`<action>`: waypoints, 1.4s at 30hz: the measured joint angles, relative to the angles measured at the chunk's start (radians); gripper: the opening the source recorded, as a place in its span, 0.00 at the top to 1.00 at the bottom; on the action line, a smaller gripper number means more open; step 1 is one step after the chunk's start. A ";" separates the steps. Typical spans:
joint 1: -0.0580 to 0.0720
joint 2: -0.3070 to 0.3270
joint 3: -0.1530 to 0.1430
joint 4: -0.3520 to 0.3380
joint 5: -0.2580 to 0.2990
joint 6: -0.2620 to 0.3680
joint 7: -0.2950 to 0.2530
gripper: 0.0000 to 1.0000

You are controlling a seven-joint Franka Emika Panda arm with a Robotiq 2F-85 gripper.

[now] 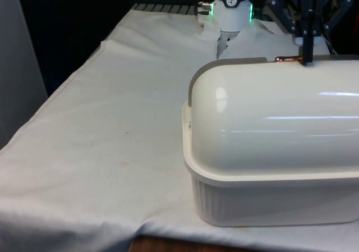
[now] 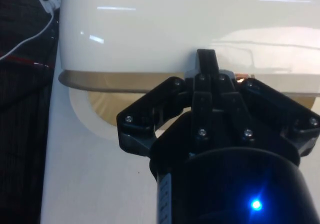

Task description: Open the lid, then close it.

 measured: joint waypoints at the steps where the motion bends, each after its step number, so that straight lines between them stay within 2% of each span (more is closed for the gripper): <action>1: 0.000 0.000 0.000 0.000 0.000 0.000 0.000 1.00; 26: 0.010 -0.085 0.000 -0.150 -0.002 -0.001 -0.001 1.00; 33: 0.013 -0.121 0.000 -0.212 -0.003 -0.002 -0.003 1.00; 42: 0.014 -0.142 0.000 -0.251 -0.003 -0.015 -0.004 1.00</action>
